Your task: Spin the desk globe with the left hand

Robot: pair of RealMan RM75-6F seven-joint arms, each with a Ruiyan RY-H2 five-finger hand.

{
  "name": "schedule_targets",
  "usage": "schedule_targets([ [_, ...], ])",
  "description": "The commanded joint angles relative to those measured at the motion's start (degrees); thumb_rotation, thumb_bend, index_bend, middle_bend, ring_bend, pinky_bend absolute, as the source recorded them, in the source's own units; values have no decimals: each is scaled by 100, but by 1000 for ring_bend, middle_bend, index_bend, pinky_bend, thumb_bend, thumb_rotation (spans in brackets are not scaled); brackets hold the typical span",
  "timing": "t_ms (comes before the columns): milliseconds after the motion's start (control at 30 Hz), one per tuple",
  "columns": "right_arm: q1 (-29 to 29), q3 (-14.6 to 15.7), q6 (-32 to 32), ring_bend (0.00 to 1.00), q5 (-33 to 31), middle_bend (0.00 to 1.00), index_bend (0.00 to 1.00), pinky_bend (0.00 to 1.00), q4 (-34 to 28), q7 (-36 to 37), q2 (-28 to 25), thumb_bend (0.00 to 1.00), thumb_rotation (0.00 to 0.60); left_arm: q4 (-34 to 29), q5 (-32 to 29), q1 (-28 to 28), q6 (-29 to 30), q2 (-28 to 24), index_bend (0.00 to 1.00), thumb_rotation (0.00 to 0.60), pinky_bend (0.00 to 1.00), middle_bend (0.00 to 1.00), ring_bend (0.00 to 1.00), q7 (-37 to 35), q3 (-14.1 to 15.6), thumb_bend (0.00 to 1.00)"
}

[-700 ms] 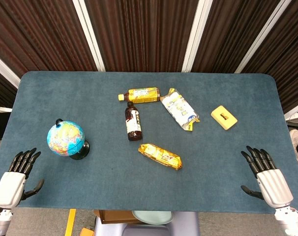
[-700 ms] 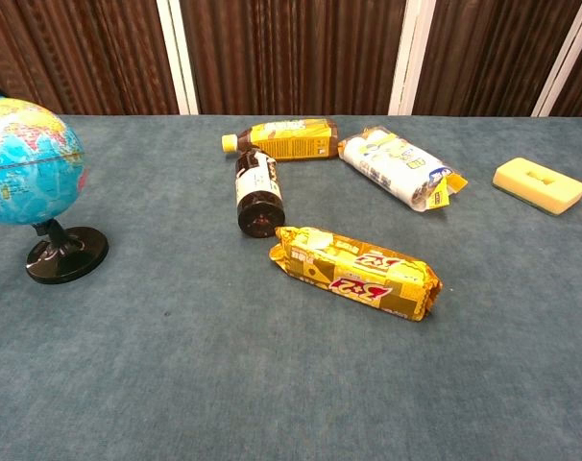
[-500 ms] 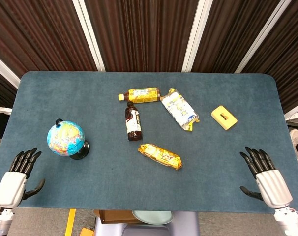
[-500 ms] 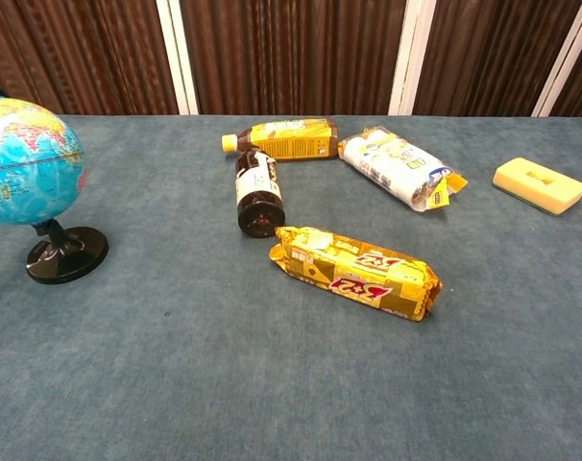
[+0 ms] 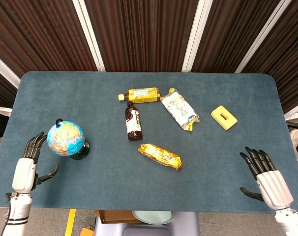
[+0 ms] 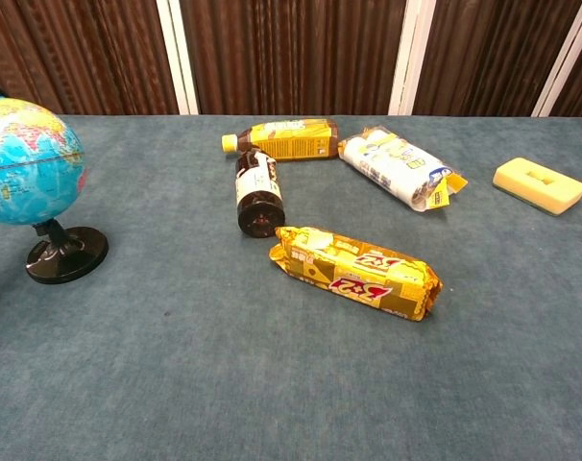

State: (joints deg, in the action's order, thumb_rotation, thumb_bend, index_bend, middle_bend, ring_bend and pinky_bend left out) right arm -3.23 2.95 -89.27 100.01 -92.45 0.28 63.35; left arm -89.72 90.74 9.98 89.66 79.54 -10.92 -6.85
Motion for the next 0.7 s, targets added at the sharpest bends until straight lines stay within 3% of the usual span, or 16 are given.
schedule_targets([
  [33,4,-2,-17,0,3,0,0,0,0,35,-18,74,600,-96,-174,195,-126,273,0,600,0,0,0,357,-200,330],
  [467,10,-8,-82,0,25,0,0,0,-4,240,-109,74,600,163,-379,479,-36,977,0,600,0,0,0,1243,-509,291],
  [700,23,-7,-107,0,36,0,0,0,-15,244,-117,74,600,459,-686,586,-191,1140,0,600,0,0,0,1202,-650,291],
])
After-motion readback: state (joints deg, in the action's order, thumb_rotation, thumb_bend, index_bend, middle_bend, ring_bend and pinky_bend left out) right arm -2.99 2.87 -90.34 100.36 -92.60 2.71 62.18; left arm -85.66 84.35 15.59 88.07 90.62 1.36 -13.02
